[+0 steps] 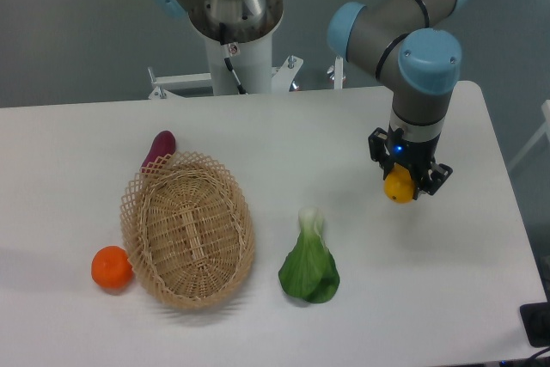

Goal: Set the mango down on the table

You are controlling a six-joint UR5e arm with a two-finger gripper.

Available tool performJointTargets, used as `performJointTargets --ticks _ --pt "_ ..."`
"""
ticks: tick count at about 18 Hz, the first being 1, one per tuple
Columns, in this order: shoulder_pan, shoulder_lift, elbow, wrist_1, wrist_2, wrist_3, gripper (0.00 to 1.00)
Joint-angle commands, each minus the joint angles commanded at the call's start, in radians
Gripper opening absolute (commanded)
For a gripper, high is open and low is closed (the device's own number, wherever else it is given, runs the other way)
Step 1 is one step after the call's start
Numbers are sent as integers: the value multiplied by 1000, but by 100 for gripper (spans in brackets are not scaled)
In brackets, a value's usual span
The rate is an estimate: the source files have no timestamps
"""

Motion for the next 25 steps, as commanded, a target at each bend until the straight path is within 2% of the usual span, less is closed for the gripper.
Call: performJointTargets --ticks 11,25 --pt "-2 -5 -2 -2 3 -11 28" --pt "-6 11 -167 21 6 -8 27"
